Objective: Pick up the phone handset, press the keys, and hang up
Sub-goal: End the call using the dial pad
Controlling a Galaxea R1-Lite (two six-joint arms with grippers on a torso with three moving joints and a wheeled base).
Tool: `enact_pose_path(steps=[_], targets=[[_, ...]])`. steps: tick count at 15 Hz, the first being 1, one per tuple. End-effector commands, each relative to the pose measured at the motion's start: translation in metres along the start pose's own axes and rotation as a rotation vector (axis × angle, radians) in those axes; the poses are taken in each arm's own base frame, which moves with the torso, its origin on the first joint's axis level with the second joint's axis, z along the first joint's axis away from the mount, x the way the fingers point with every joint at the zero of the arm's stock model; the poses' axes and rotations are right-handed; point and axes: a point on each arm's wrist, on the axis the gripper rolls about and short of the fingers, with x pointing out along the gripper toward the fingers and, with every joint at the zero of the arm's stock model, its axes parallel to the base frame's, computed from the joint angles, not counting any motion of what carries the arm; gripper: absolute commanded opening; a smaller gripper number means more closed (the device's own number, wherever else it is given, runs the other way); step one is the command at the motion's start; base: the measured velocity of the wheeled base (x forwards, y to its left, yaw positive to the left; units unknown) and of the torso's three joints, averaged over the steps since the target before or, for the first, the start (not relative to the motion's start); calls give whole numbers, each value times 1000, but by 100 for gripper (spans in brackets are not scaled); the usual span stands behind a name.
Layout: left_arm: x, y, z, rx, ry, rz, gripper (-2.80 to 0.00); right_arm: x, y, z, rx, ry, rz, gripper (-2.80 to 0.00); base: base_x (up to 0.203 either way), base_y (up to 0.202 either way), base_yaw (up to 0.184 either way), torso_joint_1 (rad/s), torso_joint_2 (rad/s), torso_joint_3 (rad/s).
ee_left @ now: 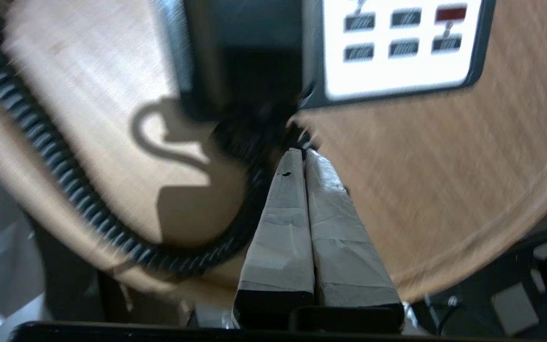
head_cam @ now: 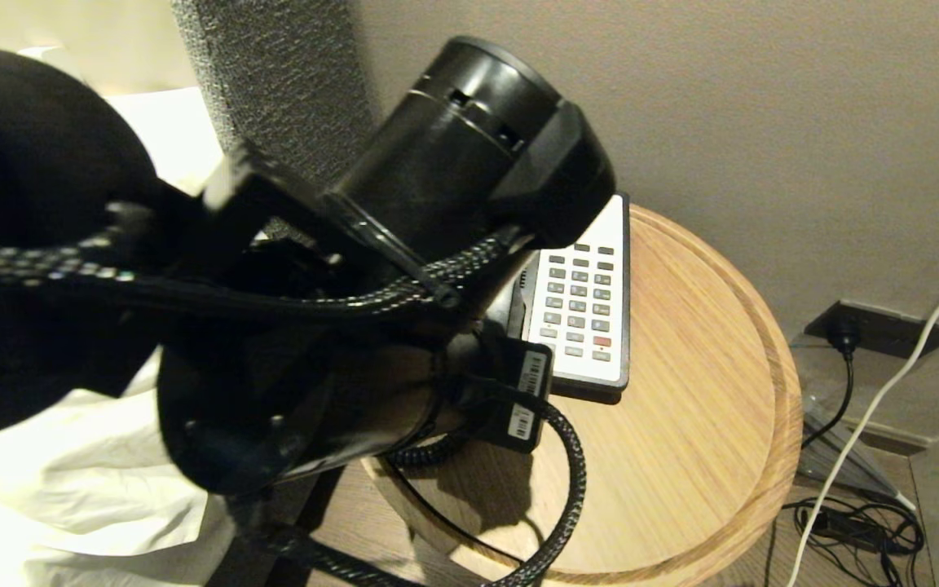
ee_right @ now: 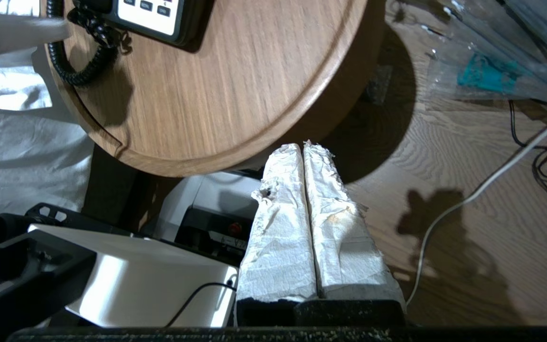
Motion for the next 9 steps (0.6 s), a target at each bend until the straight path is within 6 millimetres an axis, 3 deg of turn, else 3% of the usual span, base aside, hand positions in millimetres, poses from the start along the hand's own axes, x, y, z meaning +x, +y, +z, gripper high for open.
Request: enact_pose_path(steps=[1,6,9], targets=[[-43,27,-7,-30,-53,-26,-280,13,6,4,-12,34,-13,-280,0,0,0,0,0,0],[-110,86,-49,-75,-136,-70,-280,78,46,23,-61,107,12,-280,0,0,0,0,0,0],[-134,107,-61,-113,-193,-88,-280,124,76,39,-83,141,11,-280,0,0,0,0,0,0]])
